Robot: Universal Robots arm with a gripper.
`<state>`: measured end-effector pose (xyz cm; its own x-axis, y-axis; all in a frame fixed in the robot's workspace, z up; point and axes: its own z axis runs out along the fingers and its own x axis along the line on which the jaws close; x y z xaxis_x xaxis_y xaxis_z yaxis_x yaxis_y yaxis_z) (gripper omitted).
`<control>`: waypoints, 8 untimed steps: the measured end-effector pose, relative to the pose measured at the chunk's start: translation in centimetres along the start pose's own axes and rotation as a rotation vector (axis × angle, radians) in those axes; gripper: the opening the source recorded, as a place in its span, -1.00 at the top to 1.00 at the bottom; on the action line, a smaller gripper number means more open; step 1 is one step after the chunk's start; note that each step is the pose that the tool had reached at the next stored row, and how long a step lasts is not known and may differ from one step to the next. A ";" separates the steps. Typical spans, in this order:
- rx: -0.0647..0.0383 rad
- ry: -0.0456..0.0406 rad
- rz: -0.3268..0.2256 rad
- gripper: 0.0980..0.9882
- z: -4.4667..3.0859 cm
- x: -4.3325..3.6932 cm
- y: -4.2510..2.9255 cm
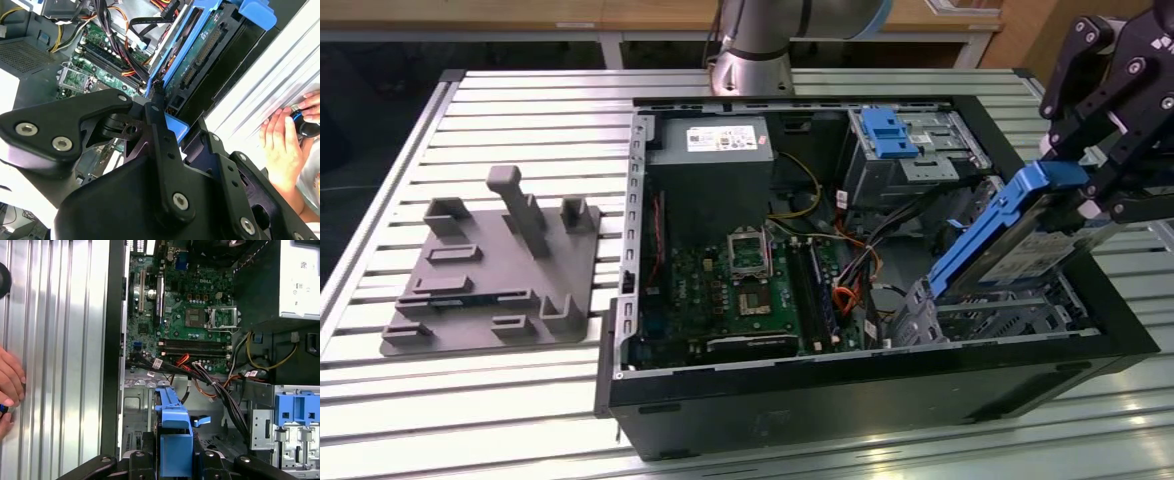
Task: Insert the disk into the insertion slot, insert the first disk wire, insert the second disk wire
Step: 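Insert the disk into the insertion slot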
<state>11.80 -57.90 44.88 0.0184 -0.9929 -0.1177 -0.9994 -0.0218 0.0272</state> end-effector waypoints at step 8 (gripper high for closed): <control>0.000 0.0000 0.000 0.40 0.57 0.07 -0.04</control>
<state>11.83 -57.91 44.31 0.0184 -0.9929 -0.1177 -0.9994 -0.0218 0.0275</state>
